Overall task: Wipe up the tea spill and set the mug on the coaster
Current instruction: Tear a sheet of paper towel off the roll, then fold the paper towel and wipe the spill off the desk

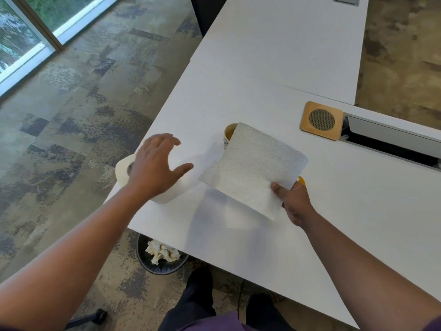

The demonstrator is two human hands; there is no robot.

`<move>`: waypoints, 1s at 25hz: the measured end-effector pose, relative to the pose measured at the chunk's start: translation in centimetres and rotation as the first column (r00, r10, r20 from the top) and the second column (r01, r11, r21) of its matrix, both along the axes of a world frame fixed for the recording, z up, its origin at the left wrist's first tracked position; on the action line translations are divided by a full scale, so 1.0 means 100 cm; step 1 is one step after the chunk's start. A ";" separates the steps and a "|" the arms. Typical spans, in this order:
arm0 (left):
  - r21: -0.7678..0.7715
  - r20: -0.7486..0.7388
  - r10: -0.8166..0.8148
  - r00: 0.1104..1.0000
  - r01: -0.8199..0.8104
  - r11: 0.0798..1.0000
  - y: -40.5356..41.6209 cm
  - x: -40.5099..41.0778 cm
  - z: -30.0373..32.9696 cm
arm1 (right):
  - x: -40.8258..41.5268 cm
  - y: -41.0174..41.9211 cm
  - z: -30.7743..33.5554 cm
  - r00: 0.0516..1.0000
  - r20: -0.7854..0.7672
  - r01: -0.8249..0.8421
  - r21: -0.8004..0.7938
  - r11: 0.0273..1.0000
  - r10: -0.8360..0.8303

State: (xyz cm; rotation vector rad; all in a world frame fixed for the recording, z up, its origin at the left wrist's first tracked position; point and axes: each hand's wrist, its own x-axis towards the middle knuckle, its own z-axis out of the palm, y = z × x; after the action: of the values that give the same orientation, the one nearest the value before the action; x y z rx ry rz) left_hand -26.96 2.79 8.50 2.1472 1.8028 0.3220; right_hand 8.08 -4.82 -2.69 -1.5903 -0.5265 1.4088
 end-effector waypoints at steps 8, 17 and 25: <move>-0.383 0.327 0.180 0.928 -0.044 0.923 -0.030 0.096 -0.030 | 0.030 -0.024 0.018 0.972 -0.237 0.021 0.065 0.998 -0.005; -0.700 0.616 0.487 0.619 0.146 0.699 -0.041 0.153 -0.047 | 0.067 -0.055 0.025 0.958 -0.285 0.052 0.026 0.998 -0.042; -0.769 0.540 0.649 0.536 0.000 0.639 -0.065 0.190 -0.064 | 0.086 -0.081 0.018 0.966 -0.223 0.117 -0.071 0.991 -0.130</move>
State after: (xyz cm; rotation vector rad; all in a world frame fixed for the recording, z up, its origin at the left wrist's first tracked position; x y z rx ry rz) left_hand -7.91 -3.68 2.12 0.8129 1.4193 0.4861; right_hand 16.69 -12.93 -0.90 -1.4558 -0.2489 1.4981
